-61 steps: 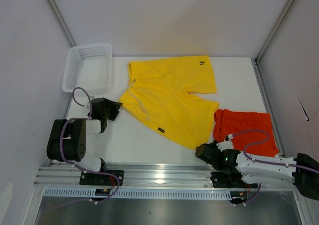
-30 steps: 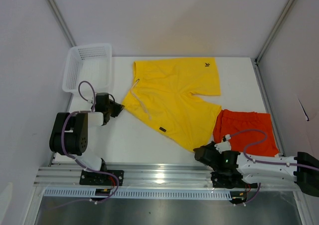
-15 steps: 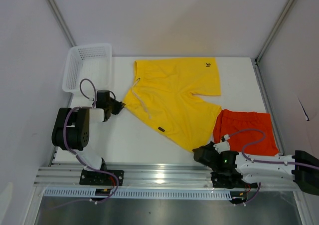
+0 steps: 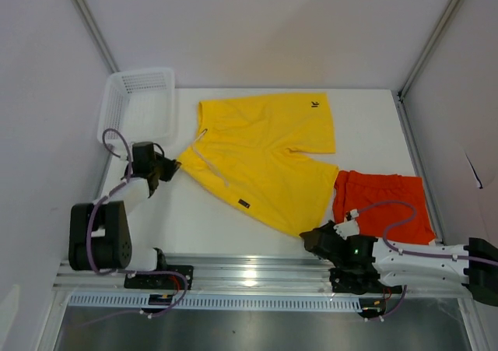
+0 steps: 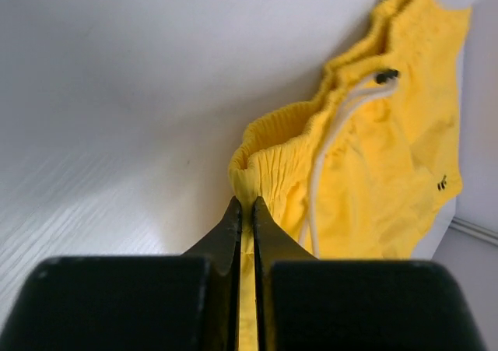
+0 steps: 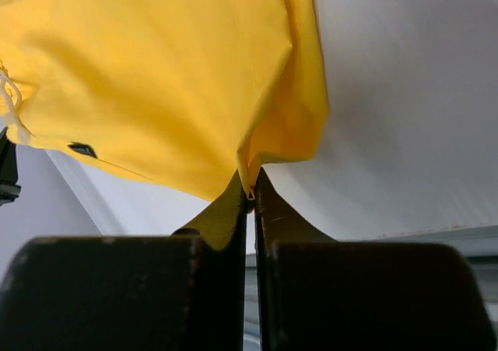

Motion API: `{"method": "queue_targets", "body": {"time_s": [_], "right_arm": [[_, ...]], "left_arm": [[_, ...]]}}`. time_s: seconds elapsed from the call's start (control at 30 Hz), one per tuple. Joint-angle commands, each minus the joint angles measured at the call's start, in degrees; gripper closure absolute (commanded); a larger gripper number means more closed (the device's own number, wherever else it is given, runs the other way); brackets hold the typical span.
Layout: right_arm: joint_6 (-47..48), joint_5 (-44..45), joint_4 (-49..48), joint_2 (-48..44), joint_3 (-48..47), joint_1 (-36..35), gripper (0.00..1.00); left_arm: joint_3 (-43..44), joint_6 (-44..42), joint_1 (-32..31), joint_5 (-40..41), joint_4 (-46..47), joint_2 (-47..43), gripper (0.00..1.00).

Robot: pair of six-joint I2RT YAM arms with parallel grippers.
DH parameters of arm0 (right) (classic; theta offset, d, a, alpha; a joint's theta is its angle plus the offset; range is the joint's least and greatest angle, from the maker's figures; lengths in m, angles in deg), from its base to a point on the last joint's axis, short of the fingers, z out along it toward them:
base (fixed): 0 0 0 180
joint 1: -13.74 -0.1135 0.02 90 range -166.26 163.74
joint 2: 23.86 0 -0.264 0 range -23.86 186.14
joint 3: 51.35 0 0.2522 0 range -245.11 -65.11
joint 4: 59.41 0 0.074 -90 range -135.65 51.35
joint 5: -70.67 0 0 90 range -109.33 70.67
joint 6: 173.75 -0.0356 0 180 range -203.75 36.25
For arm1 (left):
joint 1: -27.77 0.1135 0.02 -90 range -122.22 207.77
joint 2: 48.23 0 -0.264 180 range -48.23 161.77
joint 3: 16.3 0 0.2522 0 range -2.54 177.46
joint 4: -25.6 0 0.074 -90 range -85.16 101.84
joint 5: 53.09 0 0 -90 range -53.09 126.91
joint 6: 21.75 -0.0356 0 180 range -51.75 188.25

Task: Fold and stack the shorts
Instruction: Fold the shorts

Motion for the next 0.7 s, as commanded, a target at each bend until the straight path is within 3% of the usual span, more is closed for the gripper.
{"method": "queue_targets", "body": {"time_s": [0.0,0.13,0.27,0.43,0.67], "right_arm": [[-5.2,-0.6,8.0,-2.1,-3.7,-0.8,1.00],[-4.9,2.2,19.2,-3.7,-9.4,-8.2,1.00],[-12.7,5.0,28.0,-0.4,-14.8,-16.1,1.00],[-9.9,8.2,36.7,4.2,-24.3,-17.7,1.00],[-7.7,18.8,55.1,8.6,-43.4,-17.6,1.00]], "left_arm": [[-0.4,-4.7,2.3,2.8,-11.1,-11.0,1.00],[-3.3,-5.3,2.3,3.7,-19.3,-22.1,1.00],[-9.4,-2.7,2.4,4.4,-24.7,-34.2,1.00],[-10.2,-3.1,2.4,4.2,-30.0,-40.8,1.00],[-3.8,-3.1,3.1,2.4,-37.2,-41.6,1.00]]}}
